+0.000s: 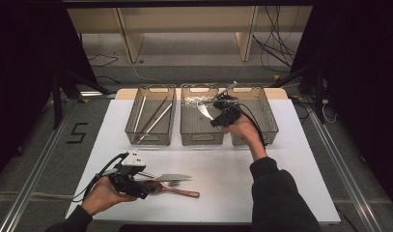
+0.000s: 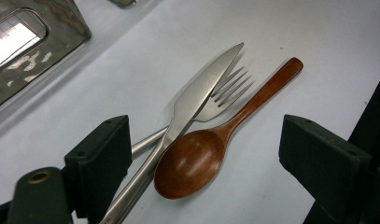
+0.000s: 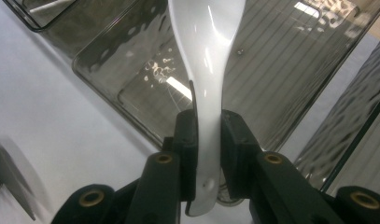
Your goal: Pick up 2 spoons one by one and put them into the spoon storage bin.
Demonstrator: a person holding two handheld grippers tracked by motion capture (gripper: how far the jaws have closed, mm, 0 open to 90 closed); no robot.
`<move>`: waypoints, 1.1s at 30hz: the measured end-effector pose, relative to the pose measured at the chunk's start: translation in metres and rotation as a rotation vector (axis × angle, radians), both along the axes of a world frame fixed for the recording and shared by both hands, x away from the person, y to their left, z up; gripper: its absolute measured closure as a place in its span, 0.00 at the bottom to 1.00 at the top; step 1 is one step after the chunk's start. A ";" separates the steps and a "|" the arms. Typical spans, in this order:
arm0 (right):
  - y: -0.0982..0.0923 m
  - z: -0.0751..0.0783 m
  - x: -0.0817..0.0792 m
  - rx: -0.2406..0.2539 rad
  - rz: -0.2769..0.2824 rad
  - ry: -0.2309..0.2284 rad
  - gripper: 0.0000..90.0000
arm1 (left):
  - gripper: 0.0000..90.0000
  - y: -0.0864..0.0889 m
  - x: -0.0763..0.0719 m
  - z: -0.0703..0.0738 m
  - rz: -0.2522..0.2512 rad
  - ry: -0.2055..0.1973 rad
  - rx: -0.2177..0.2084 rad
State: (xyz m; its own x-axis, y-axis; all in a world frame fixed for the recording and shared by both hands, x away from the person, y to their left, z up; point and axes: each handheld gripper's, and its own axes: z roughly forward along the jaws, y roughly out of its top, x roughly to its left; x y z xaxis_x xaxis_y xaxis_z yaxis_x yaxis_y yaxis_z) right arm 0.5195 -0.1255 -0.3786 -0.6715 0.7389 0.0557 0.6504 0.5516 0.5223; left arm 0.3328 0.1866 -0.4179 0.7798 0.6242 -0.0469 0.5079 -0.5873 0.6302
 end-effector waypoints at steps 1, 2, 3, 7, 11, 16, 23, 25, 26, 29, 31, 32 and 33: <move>0.001 0.000 0.002 0.000 -0.003 -0.001 0.87 | 0.18 0.000 0.000 0.000 0.001 0.001 0.000; 0.002 0.001 0.003 -0.002 -0.007 0.002 0.87 | 0.18 0.000 0.000 0.000 0.000 0.001 0.000; 0.002 0.001 0.005 -0.003 -0.008 0.003 0.87 | 0.18 0.000 0.000 0.000 0.000 0.002 0.000; 0.005 0.000 0.011 -0.011 -0.024 0.006 0.87 | 0.18 0.000 0.000 0.000 -0.002 0.000 -0.001; 0.007 -0.003 0.016 -0.017 -0.041 0.010 0.87 | 0.18 0.000 0.000 0.000 -0.003 0.001 0.000; 0.009 -0.007 0.019 -0.033 -0.053 0.016 0.87 | 0.18 0.000 0.000 -0.001 -0.003 0.002 0.001; 0.014 -0.012 0.021 -0.055 -0.060 0.018 0.84 | 0.18 -0.001 0.000 -0.001 -0.003 0.006 0.000; 0.014 -0.014 0.023 -0.044 -0.065 0.024 0.76 | 0.18 -0.001 0.000 -0.001 -0.003 0.009 -0.001; 0.015 -0.014 0.023 -0.037 -0.062 0.032 0.70 | 0.18 -0.001 0.000 -0.001 -0.003 0.010 0.000; 0.015 -0.012 0.022 -0.034 -0.062 0.015 0.63 | 0.18 0.000 0.000 -0.001 -0.002 0.009 -0.001; 0.014 -0.008 0.021 -0.024 -0.060 0.005 0.59 | 0.18 0.000 0.000 -0.001 -0.002 0.010 -0.001; 0.013 -0.007 0.019 -0.020 -0.061 0.001 0.57 | 0.18 0.000 0.000 -0.001 -0.002 0.010 -0.001; 0.012 -0.005 0.018 -0.014 -0.060 0.002 0.55 | 0.18 -0.001 0.000 -0.001 -0.003 0.009 0.000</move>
State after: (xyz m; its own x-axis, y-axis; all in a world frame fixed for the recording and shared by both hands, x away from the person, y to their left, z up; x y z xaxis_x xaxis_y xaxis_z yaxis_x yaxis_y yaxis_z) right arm 0.5371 -0.1130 -0.3838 -0.6261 0.7784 0.0463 0.6833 0.5191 0.5134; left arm 0.3327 0.1861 -0.4193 0.7809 0.6222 -0.0545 0.5124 -0.5883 0.6256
